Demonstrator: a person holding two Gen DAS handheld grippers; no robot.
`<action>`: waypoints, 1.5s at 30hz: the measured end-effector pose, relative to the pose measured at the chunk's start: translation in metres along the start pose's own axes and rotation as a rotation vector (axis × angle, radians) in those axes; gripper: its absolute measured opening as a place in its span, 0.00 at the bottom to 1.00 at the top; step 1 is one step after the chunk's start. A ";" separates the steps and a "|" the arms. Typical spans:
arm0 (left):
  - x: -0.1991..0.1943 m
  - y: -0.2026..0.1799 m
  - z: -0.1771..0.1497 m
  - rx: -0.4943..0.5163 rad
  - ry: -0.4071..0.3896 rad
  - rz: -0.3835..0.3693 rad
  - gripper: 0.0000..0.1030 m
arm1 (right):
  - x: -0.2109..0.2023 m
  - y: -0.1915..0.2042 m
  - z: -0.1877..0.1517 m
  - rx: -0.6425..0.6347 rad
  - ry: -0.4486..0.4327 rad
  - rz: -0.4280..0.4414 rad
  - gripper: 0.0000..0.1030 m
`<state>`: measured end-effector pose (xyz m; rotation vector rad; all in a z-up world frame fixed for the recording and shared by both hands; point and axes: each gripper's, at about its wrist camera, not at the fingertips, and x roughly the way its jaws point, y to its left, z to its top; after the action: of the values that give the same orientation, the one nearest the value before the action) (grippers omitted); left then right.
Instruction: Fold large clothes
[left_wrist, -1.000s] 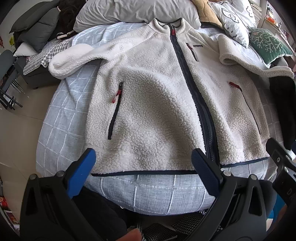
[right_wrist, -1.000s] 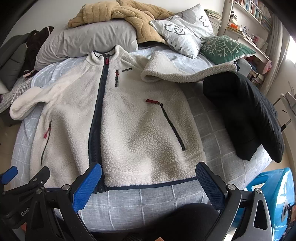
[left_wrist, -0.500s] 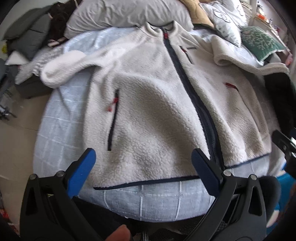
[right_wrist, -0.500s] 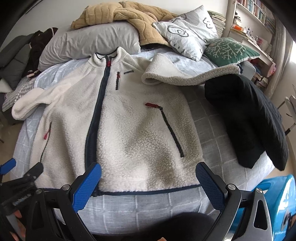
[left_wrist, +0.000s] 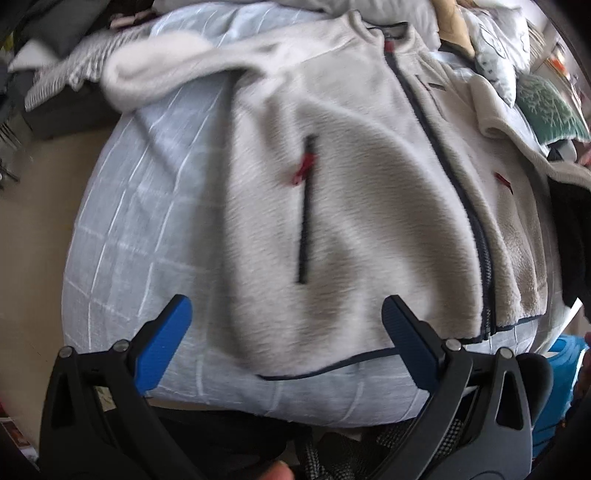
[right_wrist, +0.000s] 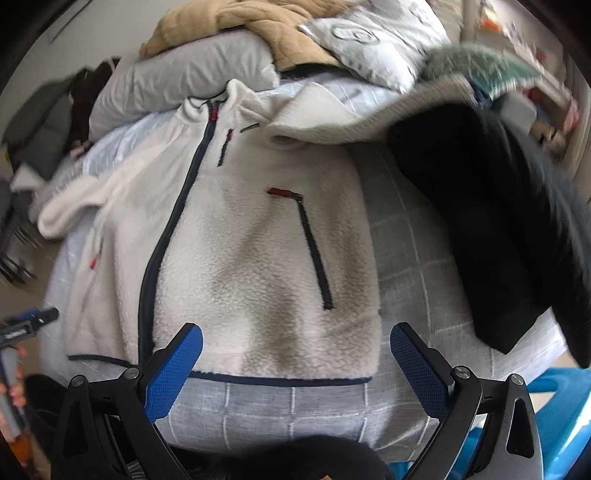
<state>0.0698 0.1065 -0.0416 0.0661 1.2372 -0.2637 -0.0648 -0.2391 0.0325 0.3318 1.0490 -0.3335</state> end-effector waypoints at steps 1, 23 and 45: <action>0.002 0.010 -0.001 -0.011 0.009 -0.015 0.93 | -0.001 -0.012 -0.001 0.025 -0.001 0.048 1.00; 0.056 0.046 -0.028 -0.184 0.196 -0.423 0.17 | 0.113 -0.067 -0.006 0.228 0.241 0.149 0.19; 0.017 0.059 -0.056 0.054 0.173 -0.076 0.80 | 0.072 -0.052 -0.002 0.170 0.347 0.044 0.60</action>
<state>0.0371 0.1717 -0.0811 0.0905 1.4063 -0.3634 -0.0554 -0.2932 -0.0376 0.5793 1.3545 -0.3332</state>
